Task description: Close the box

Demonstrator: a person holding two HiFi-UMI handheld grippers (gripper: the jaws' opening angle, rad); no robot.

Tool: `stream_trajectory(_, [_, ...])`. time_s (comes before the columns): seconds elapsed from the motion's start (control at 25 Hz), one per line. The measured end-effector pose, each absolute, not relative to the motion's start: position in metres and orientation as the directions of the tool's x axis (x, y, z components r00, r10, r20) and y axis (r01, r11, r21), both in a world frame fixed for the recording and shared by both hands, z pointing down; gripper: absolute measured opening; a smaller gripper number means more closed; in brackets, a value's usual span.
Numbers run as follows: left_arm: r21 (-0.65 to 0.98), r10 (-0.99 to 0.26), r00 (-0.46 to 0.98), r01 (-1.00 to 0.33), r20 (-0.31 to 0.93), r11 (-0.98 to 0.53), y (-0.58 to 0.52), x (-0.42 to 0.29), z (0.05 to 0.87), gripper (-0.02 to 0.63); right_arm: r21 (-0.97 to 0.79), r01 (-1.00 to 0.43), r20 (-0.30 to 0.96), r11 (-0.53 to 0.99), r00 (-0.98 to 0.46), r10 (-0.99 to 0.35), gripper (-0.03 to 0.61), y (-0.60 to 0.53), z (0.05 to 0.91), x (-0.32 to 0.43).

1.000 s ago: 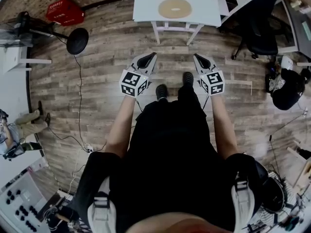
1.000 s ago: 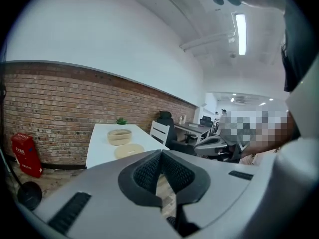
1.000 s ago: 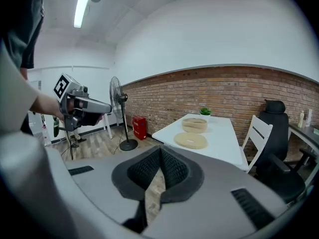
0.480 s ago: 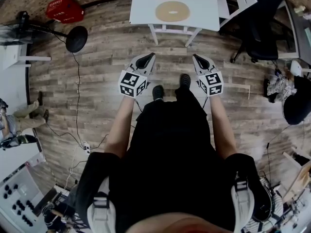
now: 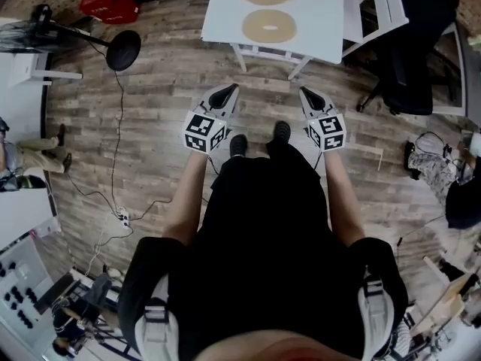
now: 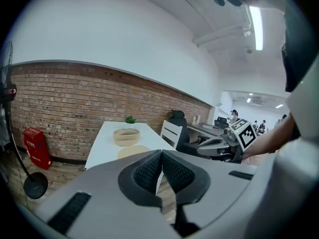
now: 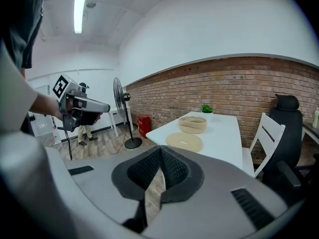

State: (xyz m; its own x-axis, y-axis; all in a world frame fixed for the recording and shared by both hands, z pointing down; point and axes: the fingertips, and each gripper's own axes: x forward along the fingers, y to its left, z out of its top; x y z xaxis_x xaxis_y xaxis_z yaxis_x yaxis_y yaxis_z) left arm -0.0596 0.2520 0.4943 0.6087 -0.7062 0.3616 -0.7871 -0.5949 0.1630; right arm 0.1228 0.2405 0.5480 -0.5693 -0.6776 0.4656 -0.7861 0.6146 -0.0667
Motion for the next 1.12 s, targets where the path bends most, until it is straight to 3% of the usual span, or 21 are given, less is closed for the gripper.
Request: stream_trajectory(1.12, [0.158,-0.796,0.461,-0.886,0.394,-0.435,0.208,-0.003,0.502,0.020,-0.081,-0.656,0.467,0.750,-0.690,-0.553,-0.002,0.162,0.558,0.173])
